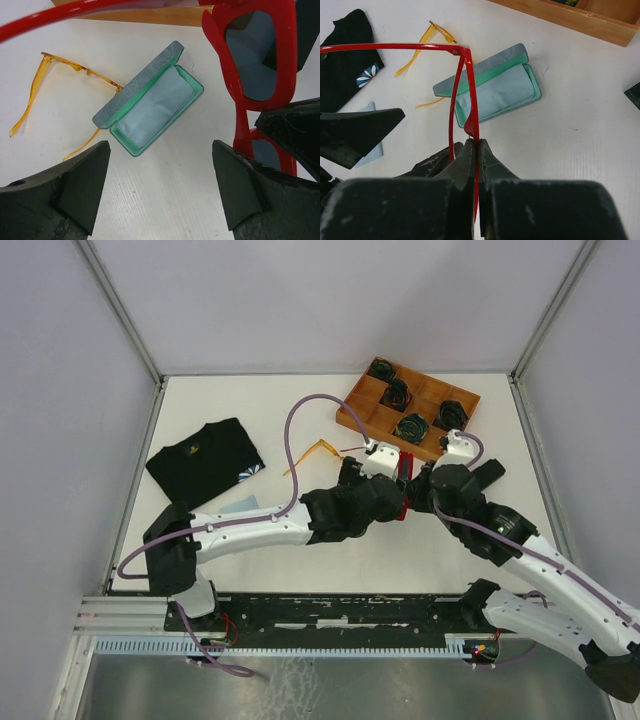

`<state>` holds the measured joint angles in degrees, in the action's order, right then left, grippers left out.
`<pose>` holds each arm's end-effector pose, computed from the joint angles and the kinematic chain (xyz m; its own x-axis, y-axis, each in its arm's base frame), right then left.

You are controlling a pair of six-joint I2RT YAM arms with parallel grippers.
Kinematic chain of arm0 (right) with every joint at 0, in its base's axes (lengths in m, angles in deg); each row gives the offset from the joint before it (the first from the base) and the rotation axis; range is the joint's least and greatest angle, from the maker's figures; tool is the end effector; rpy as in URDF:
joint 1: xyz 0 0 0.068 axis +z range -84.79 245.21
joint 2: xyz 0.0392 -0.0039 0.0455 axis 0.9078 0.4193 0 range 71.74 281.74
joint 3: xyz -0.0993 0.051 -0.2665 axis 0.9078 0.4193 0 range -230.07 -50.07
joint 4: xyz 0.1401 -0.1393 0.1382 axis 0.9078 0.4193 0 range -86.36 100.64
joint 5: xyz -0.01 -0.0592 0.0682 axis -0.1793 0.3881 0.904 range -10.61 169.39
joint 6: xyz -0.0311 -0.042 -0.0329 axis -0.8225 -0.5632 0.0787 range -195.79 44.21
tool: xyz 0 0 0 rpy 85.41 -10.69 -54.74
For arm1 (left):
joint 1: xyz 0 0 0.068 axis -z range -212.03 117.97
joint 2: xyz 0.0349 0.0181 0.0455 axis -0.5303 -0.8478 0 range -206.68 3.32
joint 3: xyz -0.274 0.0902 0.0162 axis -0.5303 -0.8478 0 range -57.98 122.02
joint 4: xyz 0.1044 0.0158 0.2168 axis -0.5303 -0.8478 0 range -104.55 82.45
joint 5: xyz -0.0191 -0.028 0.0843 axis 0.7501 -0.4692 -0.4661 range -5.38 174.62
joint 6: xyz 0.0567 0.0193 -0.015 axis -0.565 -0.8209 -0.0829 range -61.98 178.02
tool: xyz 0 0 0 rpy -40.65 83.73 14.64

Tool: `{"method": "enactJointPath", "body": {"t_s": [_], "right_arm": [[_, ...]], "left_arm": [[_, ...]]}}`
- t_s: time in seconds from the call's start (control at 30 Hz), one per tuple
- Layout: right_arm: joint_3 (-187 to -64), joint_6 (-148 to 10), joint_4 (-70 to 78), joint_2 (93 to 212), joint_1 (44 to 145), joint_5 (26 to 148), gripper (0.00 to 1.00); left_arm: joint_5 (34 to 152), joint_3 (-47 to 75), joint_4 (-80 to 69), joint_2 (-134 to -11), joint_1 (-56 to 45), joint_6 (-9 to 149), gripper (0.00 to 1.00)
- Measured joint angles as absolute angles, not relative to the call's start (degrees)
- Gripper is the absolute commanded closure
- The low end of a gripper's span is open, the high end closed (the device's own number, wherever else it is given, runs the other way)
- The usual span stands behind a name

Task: Organize the sunglasses
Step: Fold the sunglasses.

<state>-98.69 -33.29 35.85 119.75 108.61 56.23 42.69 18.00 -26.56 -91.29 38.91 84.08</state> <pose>0.1246 0.0927 0.3233 -0.5431 0.3414 -0.7671 -0.0290 0.9054 0.4235 0.1467 -0.3294 0.3125 -0.4121 0.1919 -0.8907 0.3888 0.9211 0.0186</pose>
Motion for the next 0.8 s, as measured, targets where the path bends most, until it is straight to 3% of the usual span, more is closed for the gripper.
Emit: {"method": "enactJointPath", "body": {"t_s": [0.27,0.53,0.8], "right_arm": [[-98.58,-33.44,35.96,117.47,108.74,52.98,1.0],[-95.28,-37.01,34.45,112.71,108.89,45.31,1.0],[-93.21,-50.97,30.87,111.22,108.89,51.4,1.0]], "left_arm": [[44.98,15.32,-25.38,-88.69,38.87,83.16,0.1],[50.08,0.28,-25.6,-67.25,38.87,82.53,0.1],[50.51,7.14,-36.77,-55.18,32.73,82.53,0.08]]}}
